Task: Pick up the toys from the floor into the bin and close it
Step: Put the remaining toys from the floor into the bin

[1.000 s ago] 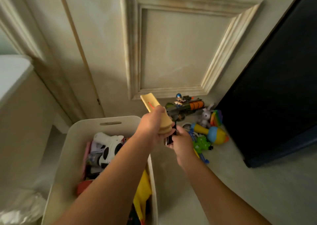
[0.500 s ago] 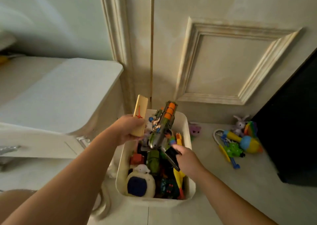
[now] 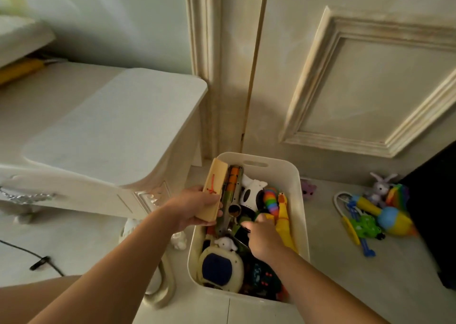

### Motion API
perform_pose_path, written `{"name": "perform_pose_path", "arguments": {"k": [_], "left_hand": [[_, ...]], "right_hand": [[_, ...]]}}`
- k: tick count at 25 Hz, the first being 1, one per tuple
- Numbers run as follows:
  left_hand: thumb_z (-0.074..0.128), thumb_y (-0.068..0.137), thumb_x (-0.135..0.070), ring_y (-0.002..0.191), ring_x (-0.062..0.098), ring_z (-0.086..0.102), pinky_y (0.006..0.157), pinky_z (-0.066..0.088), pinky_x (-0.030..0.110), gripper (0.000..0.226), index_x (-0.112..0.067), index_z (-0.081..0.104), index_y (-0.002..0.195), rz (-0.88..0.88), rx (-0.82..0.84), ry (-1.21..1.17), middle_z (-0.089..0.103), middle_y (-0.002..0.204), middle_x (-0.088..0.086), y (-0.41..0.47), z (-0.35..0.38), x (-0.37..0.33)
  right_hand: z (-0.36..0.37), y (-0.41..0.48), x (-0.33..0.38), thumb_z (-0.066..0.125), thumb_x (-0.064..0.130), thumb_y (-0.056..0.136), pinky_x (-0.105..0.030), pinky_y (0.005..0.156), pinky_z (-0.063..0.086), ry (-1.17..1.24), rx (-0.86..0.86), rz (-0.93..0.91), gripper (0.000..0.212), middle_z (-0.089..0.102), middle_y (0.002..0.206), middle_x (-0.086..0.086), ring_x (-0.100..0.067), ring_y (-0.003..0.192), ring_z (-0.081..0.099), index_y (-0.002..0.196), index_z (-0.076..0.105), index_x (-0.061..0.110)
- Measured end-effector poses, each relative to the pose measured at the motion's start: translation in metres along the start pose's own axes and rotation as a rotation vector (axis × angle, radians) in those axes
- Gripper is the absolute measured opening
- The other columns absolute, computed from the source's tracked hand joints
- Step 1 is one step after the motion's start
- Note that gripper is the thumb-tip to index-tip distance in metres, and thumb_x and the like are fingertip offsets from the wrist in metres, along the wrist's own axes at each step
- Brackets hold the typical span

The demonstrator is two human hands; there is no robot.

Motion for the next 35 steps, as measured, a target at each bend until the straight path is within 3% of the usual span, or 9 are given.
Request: {"name": "perform_pose_path", "arguments": {"k": [4, 6, 9, 13, 15, 18, 26, 31, 35], "left_hand": [[0.062, 0.09, -0.013, 0.095, 0.026, 0.068, 0.079, 0.058, 0.04, 0.042, -0.014, 0.047, 0.129, -0.036, 0.088, 0.055, 0.067, 0.111, 0.018, 0.005, 0.028, 0.015], [0.063, 0.09, -0.017, 0.099, 0.026, 0.067, 0.078, 0.058, 0.036, 0.045, -0.015, 0.046, 0.132, -0.036, 0.123, 0.101, 0.065, 0.114, 0.015, 0.006, 0.046, 0.019], [0.066, 0.089, -0.026, 0.104, 0.023, 0.065, 0.081, 0.059, 0.033, 0.045, -0.02, 0.048, 0.13, 0.018, 0.194, 0.161, 0.063, 0.117, 0.009, 0.004, 0.078, 0.021], [0.071, 0.082, -0.036, 0.105, 0.019, 0.058, 0.088, 0.053, 0.031, 0.063, -0.03, 0.042, 0.137, 0.114, 0.34, 0.613, 0.053, 0.13, 0.004, 0.003, 0.11, 0.029], [0.074, 0.075, -0.043, 0.13, 0.026, 0.038, 0.106, 0.041, 0.043, 0.087, -0.031, 0.028, 0.148, 0.191, 0.276, 1.053, 0.033, 0.147, 0.003, 0.012, 0.104, 0.04], [0.07, 0.078, -0.042, 0.14, 0.029, 0.023, 0.112, 0.032, 0.049, 0.088, -0.033, 0.02, 0.15, 0.344, 0.193, 1.466, 0.024, 0.154, -0.002, 0.017, 0.105, 0.057], [0.074, 0.075, -0.048, 0.124, 0.026, 0.042, 0.098, 0.042, 0.042, 0.072, -0.029, 0.043, 0.138, 0.41, 0.033, 1.845, 0.04, 0.135, 0.002, 0.027, 0.082, 0.046], [0.075, 0.077, -0.036, 0.118, 0.025, 0.047, 0.093, 0.048, 0.038, 0.074, -0.03, 0.038, 0.141, 0.35, 0.057, 1.735, 0.034, 0.137, 0.0, 0.03, 0.076, 0.058], [0.065, 0.082, -0.019, 0.128, 0.034, 0.037, 0.103, 0.044, 0.044, 0.067, -0.023, 0.038, 0.143, 0.196, 0.179, 1.721, 0.03, 0.139, 0.009, 0.038, 0.083, 0.051]], "right_hand": [[-0.011, -0.008, 0.009, 0.033, 0.03, 0.103, -0.041, 0.108, 0.033, 0.1, 0.062, -0.043, 0.043, 0.041, 0.144, -0.021, -0.038, 0.134, 0.036, 0.145, 0.041, 0.023], [-0.044, -0.016, 0.01, 0.03, 0.041, 0.102, -0.043, 0.106, 0.039, 0.541, -0.101, 0.004, 0.042, 0.054, 0.132, -0.011, -0.031, 0.126, 0.048, 0.133, 0.051, 0.022], [-0.051, -0.027, 0.015, 0.046, 0.057, 0.092, -0.042, 0.093, 0.053, 1.208, 0.059, 0.059, 0.041, 0.066, 0.116, 0.001, -0.021, 0.11, 0.062, 0.121, 0.057, 0.03], [-0.061, -0.035, -0.033, 0.06, 0.038, 0.088, -0.039, 0.085, 0.051, 0.896, -0.161, 0.188, 0.031, 0.065, 0.101, -0.004, -0.022, 0.094, 0.063, 0.113, 0.057, 0.019], [-0.053, -0.037, -0.06, 0.058, 0.033, 0.09, -0.038, 0.082, 0.051, 0.878, -0.224, 0.305, 0.032, 0.063, 0.105, -0.006, -0.024, 0.095, 0.061, 0.117, 0.054, 0.016], [-0.04, -0.04, -0.066, 0.055, 0.033, 0.092, -0.033, 0.076, 0.049, 0.78, -0.187, 0.318, 0.035, 0.061, 0.108, -0.003, -0.021, 0.095, 0.06, 0.124, 0.051, 0.017], [-0.034, -0.029, -0.032, 0.061, 0.033, 0.091, -0.027, 0.089, 0.045, 0.345, -0.215, 0.03, 0.033, 0.056, 0.125, -0.001, -0.02, 0.112, 0.056, 0.122, 0.064, 0.021], [-0.018, -0.036, -0.01, 0.054, 0.019, 0.093, -0.029, 0.088, 0.048, 0.023, -0.323, -0.04, 0.032, 0.05, 0.122, -0.001, -0.02, 0.107, 0.052, 0.125, 0.058, 0.019], [-0.03, -0.036, -0.029, 0.053, 0.019, 0.094, -0.026, 0.089, 0.045, 0.339, -0.309, -0.021, 0.027, 0.053, 0.12, 0.0, -0.017, 0.109, 0.055, 0.12, 0.063, 0.019]]}}
Point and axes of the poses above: each hand's wrist, its own y-axis towards the middle knuckle, its own z-axis out of the palm, x = y × z, the point moved 9 cm from there along y, towards the middle knuckle
